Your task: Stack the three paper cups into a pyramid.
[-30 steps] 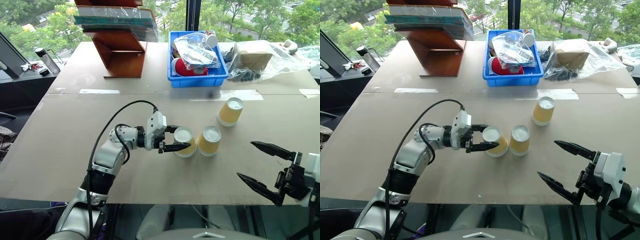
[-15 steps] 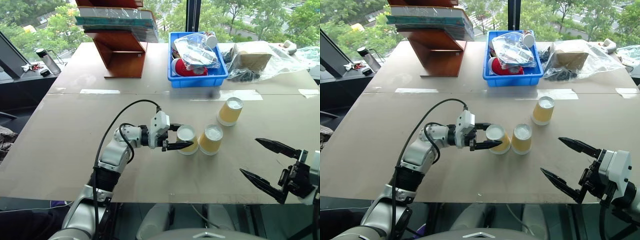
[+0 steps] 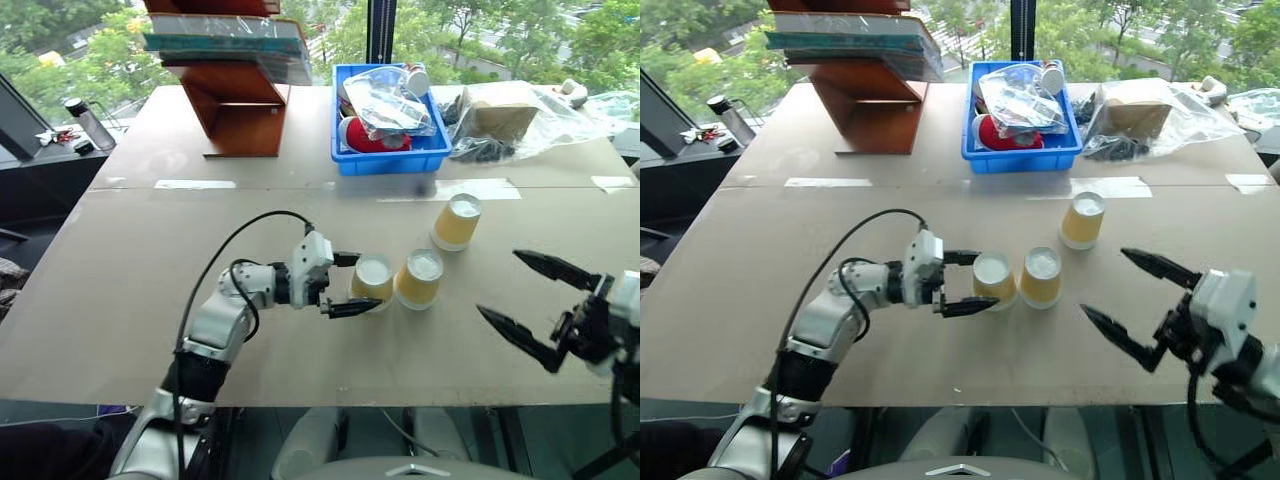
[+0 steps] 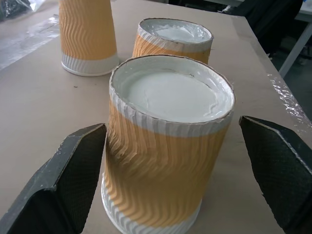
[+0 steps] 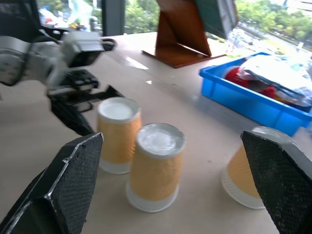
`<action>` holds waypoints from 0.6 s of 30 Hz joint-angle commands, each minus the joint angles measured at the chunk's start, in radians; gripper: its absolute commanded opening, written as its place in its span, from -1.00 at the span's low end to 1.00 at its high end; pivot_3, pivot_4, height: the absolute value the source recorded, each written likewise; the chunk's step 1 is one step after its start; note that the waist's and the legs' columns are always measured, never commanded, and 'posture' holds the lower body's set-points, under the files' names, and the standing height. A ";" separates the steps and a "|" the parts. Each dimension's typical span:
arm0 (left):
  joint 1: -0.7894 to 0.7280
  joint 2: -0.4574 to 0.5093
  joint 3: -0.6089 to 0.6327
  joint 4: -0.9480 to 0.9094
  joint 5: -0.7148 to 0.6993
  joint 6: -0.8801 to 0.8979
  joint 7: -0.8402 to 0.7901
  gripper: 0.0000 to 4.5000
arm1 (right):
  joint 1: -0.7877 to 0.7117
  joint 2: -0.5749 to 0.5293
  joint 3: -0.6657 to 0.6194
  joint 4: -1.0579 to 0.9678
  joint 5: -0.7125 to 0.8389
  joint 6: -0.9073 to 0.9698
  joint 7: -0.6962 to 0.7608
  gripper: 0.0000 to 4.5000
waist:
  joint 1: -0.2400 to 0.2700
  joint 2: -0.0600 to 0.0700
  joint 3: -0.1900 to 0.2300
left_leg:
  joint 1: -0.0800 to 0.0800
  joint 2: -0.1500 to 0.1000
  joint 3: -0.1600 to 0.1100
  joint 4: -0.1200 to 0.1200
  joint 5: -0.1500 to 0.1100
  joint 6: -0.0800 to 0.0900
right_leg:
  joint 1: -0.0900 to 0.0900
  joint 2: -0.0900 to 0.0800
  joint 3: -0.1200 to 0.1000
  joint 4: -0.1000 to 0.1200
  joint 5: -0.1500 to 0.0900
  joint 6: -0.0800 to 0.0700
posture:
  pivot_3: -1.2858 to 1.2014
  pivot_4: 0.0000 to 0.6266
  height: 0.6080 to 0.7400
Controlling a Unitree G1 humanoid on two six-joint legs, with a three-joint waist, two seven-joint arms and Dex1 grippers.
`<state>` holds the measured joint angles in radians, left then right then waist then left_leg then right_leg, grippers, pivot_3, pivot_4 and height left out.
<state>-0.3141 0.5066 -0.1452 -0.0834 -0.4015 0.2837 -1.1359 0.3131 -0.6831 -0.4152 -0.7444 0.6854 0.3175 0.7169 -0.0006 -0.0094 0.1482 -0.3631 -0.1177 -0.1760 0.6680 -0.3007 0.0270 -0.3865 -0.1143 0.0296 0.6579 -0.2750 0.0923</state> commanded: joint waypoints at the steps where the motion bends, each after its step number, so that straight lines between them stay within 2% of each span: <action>1: 0.065 0.095 0.127 -0.150 -0.119 0.085 -0.017 0.99 | -0.135 -0.006 0.065 0.077 -0.037 0.095 -0.117 1.00 | -0.006 0.000 0.000 | 0.000 0.000 0.000 -0.001 0.000 0.000 | 0.000 0.000 0.000 0.000 0.000 0.000 | 0.03 -0.52 1.00; 4: 0.123 0.172 0.227 -0.249 -0.223 0.173 -0.003 0.99 | -0.296 0.026 0.128 0.225 -0.158 0.128 -0.240 1.00 | -0.011 -0.001 0.001 | 0.000 0.000 0.001 -0.001 0.000 0.000 | -0.001 0.000 0.001 -0.001 0.000 0.000 | 0.03 -0.52 1.00; 6: 0.165 0.220 0.314 -0.348 -0.343 0.248 0.001 0.99 | -0.379 0.050 0.167 0.296 -0.171 0.155 -0.260 1.00 | 0.010 -0.001 0.003 | -0.001 -0.001 -0.001 -0.001 0.000 0.000 | -0.001 -0.001 -0.001 -0.001 0.000 0.000 | 0.03 -0.52 1.00; 8: 0.195 0.253 0.376 -0.416 -0.420 0.305 0.026 0.99 | -0.443 0.067 0.202 0.347 -0.186 0.170 -0.260 1.00 | 0.002 -0.003 0.004 | -0.002 0.000 -0.001 -0.002 0.000 0.000 | -0.002 -0.001 -0.001 -0.002 0.000 0.000 | 0.03 -0.52 1.00; 10: 0.221 0.277 0.398 -0.456 -0.428 0.319 0.048 0.99 | -0.494 0.077 0.229 0.386 -0.193 0.181 -0.246 1.00 | 0.002 -0.003 0.004 | -0.005 0.000 0.001 -0.002 0.000 0.000 | -0.007 -0.001 0.001 -0.001 0.000 0.000 | 0.03 -0.52 1.00; 18: 0.358 0.263 0.469 -0.559 -0.479 0.319 0.140 0.99 | -0.632 0.120 0.288 0.540 -0.255 0.182 -0.239 1.00 | -0.010 -0.002 0.004 | -0.005 0.000 0.002 -0.002 0.000 0.000 | -0.008 -0.001 0.001 -0.001 0.000 0.000 | 0.03 -0.52 1.00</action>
<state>0.0338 0.7664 0.2841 -0.6069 -0.8659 0.6227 -1.0028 -0.2962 -0.5675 -0.1249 -0.2020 0.4389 0.5107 0.4741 -0.0111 -0.0116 0.1524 -0.3685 -0.1180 -0.1743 0.6655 -0.3007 0.0269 -0.3943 -0.1150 0.0312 0.6569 -0.2751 0.0919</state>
